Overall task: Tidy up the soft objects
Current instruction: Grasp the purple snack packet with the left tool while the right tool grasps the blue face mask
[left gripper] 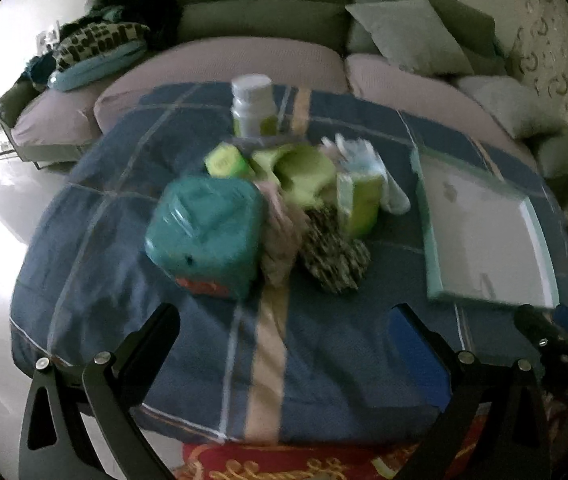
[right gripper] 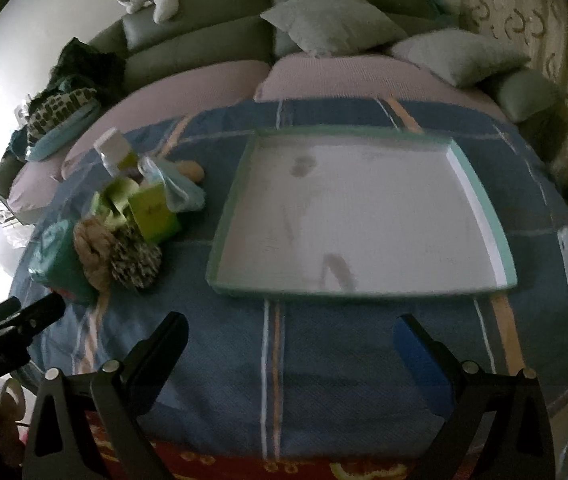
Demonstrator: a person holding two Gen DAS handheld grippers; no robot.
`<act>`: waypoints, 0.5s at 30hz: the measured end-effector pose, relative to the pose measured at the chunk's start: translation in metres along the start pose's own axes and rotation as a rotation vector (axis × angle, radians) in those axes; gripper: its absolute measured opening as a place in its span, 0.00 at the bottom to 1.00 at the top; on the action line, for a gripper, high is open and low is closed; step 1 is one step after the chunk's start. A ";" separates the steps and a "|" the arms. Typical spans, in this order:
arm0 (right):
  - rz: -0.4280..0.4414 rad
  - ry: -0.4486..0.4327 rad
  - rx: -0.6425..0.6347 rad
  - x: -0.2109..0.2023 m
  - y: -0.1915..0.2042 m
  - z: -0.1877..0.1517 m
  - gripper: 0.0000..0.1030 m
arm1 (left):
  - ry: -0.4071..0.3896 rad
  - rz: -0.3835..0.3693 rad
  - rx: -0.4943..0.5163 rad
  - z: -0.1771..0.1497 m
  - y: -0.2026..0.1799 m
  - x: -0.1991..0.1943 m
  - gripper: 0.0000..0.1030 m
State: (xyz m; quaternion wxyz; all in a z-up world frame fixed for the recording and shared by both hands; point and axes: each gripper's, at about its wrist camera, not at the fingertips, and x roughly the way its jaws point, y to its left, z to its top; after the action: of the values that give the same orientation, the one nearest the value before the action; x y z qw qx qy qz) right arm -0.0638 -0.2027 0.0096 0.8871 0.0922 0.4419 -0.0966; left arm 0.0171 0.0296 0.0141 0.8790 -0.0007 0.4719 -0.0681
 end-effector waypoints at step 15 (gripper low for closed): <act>0.148 -0.004 -0.129 0.053 0.086 0.089 1.00 | -0.051 -0.013 -0.188 0.093 0.045 0.026 1.00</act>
State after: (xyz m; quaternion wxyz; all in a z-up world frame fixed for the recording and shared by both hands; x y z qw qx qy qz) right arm 0.0576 -0.1464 0.0262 0.8968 0.0669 0.4374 -0.0025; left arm 0.1132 0.0656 0.0412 0.8864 -0.0880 0.4536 -0.0291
